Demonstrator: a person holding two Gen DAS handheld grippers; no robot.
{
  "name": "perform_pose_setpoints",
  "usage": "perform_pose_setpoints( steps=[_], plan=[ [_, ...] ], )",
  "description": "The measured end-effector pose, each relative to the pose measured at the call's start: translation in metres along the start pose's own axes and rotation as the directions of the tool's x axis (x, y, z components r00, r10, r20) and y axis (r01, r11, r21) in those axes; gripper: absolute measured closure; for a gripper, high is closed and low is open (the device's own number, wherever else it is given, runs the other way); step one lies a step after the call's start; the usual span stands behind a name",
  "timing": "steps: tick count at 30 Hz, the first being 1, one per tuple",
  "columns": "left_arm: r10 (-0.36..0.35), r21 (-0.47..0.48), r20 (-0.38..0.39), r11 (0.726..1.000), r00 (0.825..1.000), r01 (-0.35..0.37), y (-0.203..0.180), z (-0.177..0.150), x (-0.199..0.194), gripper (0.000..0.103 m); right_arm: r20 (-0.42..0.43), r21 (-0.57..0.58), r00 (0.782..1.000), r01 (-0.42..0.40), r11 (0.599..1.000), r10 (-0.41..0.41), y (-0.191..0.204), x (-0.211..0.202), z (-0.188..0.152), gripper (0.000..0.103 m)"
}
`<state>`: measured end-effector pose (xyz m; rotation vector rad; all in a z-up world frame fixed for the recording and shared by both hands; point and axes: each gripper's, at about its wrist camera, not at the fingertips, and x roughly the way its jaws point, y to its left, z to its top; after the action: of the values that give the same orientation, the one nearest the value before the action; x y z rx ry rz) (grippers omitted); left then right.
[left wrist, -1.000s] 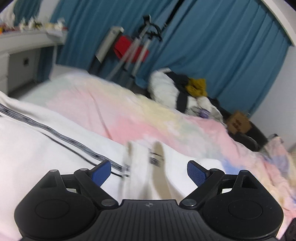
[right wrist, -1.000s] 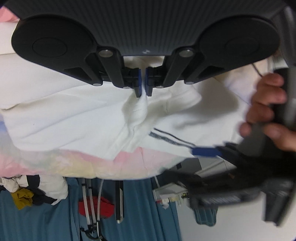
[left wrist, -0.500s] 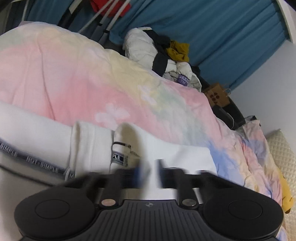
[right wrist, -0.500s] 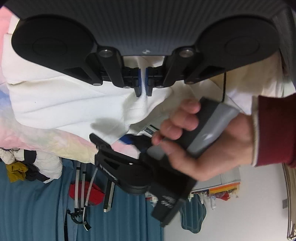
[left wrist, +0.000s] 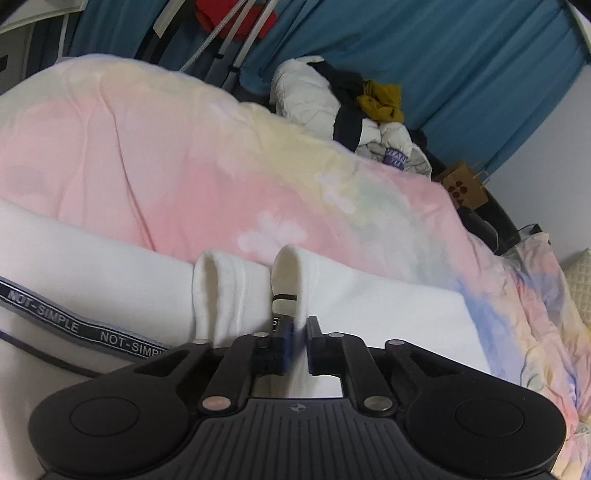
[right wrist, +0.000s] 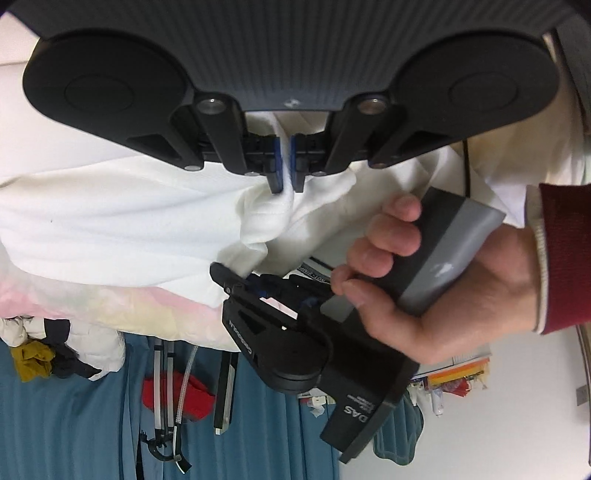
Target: Fold clothes
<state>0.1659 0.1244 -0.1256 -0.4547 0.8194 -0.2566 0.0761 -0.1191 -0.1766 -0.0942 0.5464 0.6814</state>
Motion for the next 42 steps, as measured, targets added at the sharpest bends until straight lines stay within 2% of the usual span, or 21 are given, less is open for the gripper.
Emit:
perform_pose_setpoints(
  steps=[1,3,7,9,10,12,13,15,20,21,23,24,27,29,31,32,35,36,37,39,42],
  plan=[
    [0.01,-0.003,0.01,1.0,1.0,-0.01,-0.001,-0.002,-0.007,0.083,0.003,0.0,1.0,0.002,1.0,-0.002,0.0,-0.001,0.0,0.094],
    [0.032,-0.017,0.032,0.999,0.999,-0.032,-0.002,-0.007,-0.02,0.065,0.008,0.007,1.0,0.001,1.0,-0.001,0.0,-0.002,0.002,0.093],
    [0.055,-0.149,0.037,0.988,0.998,-0.049,0.013,-0.021,-0.073,0.051,0.009,0.027,1.0,-0.002,1.0,0.002,-0.002,-0.005,0.002,0.094],
    [0.081,-0.251,0.034,0.965,0.996,-0.07,0.026,-0.028,-0.105,0.042,0.011,0.028,1.0,0.005,1.0,-0.006,0.0,-0.007,0.003,0.094],
    [0.096,-0.303,0.04,0.95,0.995,-0.079,0.036,-0.035,-0.125,0.034,0.012,0.026,1.0,0.008,1.0,-0.008,0.0,-0.008,0.003,0.094],
    [0.126,-0.407,0.047,0.908,0.991,-0.096,0.059,-0.05,-0.165,0.025,0.011,0.024,1.0,0.012,1.0,-0.012,0.001,-0.008,0.003,0.094],
    [0.14,-0.46,0.049,0.882,0.989,-0.102,0.071,-0.059,-0.185,0.023,0.009,0.027,1.0,0.014,1.0,-0.014,0.0,-0.009,0.003,0.094],
    [0.176,-0.574,0.043,0.81,0.983,-0.12,0.095,-0.087,-0.216,0.02,0.006,0.035,1.0,0.02,0.999,-0.02,0.001,-0.009,0.003,0.094],
    [0.28,-0.798,0.045,0.588,0.959,-0.134,0.156,-0.143,-0.257,0.02,-0.004,0.033,0.999,0.04,0.999,-0.04,0.002,-0.011,0.004,0.094],
    [0.287,-0.826,0.052,0.551,0.956,-0.121,0.166,-0.151,-0.253,0.021,-0.008,0.029,0.999,0.044,0.999,-0.044,0.003,-0.012,0.003,0.094],
    [0.214,-0.882,0.07,0.469,0.974,-0.039,0.186,-0.157,-0.239,0.023,-0.022,0.018,0.998,0.056,0.998,-0.056,0.004,-0.012,0.002,0.094],
    [0.204,-0.883,0.1,0.469,0.974,-0.007,0.191,-0.154,-0.235,0.023,-0.025,0.018,0.998,0.058,0.998,-0.058,0.005,-0.012,0.001,0.094],
    [0.283,-0.846,0.148,0.533,0.948,-0.027,0.192,-0.134,-0.23,0.025,-0.032,0.024,0.998,0.058,0.998,-0.057,0.004,-0.013,-0.001,0.094],
    [0.319,-0.842,0.182,0.539,0.93,-0.02,0.193,-0.124,-0.224,0.031,-0.023,0.028,0.998,0.059,0.998,-0.059,0.004,-0.015,-0.001,0.094],
    [0.351,-0.837,0.202,0.546,0.914,-0.025,0.192,-0.116,-0.219,0.032,0.002,0.036,0.998,0.056,0.998,-0.056,0.004,-0.019,0.002,0.094],
    [0.364,-0.831,0.205,0.555,0.908,-0.035,0.191,-0.113,-0.216,0.039,0.017,0.04,0.998,0.052,0.998,-0.053,0.004,-0.021,0.004,0.094],
    [0.396,-0.803,0.214,0.592,0.893,-0.07,0.185,-0.107,-0.216,0.078,0.002,0.048,0.999,0.045,0.998,-0.046,0.001,-0.016,0.001,0.094],
    [0.393,-0.791,0.231,0.609,0.89,-0.064,0.182,-0.104,-0.217,0.084,-0.022,0.058,0.999,0.04,0.997,-0.039,-0.002,-0.009,-0.002,0.094],
    [0.395,-0.77,0.251,0.634,0.883,-0.065,0.176,-0.1,-0.22,0.086,-0.046,0.069,0.998,0.035,0.997,-0.032,-0.004,-0.003,-0.005,0.094],
    [0.417,-0.702,0.286,0.704,0.863,-0.107,0.152,-0.089,-0.219,0.089,-0.049,0.079,0.999,0.024,0.997,-0.02,-0.006,0.002,-0.006,0.094],
    [0.448,-0.547,0.357,0.812,0.82,-0.205,0.1,-0.071,-0.221,0.089,-0.035,0.123,0.999,-0.001,0.992,0.005,-0.012,-0.003,-0.003,0.093]
  ],
)
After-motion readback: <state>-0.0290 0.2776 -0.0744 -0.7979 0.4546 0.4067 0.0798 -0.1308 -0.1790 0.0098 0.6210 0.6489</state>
